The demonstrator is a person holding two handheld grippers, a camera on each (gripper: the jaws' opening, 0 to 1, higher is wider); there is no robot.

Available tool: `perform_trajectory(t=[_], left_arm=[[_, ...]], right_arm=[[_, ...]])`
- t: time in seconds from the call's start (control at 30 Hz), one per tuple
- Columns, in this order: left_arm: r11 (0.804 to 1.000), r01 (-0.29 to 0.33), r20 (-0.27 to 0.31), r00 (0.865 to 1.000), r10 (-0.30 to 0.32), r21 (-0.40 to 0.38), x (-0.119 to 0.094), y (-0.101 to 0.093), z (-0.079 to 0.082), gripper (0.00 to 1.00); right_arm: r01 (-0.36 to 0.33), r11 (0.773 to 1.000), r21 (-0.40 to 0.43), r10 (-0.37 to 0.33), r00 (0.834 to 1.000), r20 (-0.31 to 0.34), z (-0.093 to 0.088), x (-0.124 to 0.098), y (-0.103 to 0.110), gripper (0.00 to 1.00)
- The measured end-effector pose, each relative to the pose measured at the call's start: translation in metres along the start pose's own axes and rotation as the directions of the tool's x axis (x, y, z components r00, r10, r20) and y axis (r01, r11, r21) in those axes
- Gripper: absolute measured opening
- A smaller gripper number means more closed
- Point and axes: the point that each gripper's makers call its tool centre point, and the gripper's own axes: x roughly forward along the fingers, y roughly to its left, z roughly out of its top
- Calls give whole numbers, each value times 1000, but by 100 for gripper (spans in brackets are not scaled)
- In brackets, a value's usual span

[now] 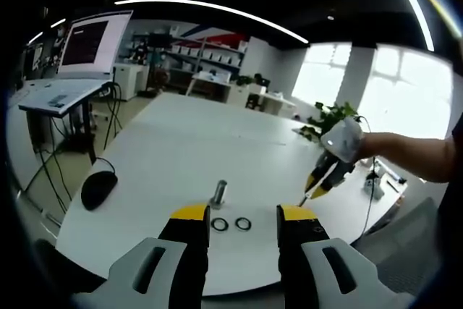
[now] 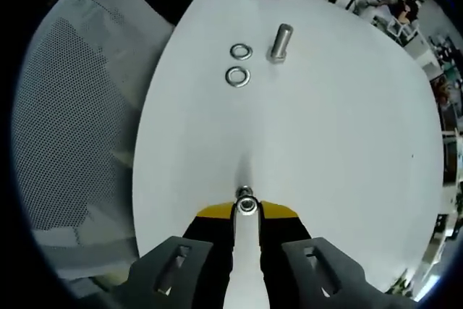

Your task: Place the washer onto the threaded stud by aligning its center hole with the stud, sliding it down to the base, and recovering from edge contact or off-axis alignment until the washer reaches the visible bottom stop.

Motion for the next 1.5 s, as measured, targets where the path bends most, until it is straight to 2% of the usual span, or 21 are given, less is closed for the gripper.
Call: perform_trajectory(t=[0.73, 1.33, 1.43, 1.5], left_arm=[[1000, -3, -7, 1000, 3, -2, 0, 1, -1, 35], [1000, -5, -12, 1000, 5, -1, 0, 1, -2, 35], [1000, -6, -12, 1000, 6, -1, 0, 1, -2, 35], [1000, -6, -12, 1000, 6, -1, 0, 0, -2, 35]], right_arm=[[-45, 999, -14, 44, 998, -47, -7, 35, 5, 13], [-50, 999, -21, 48, 996, -72, -9, 44, 7, 13], [-44, 999, -21, 42, 996, -79, -11, 43, 6, 16], [-22, 1000, -19, 21, 997, -72, -10, 43, 3, 24]])
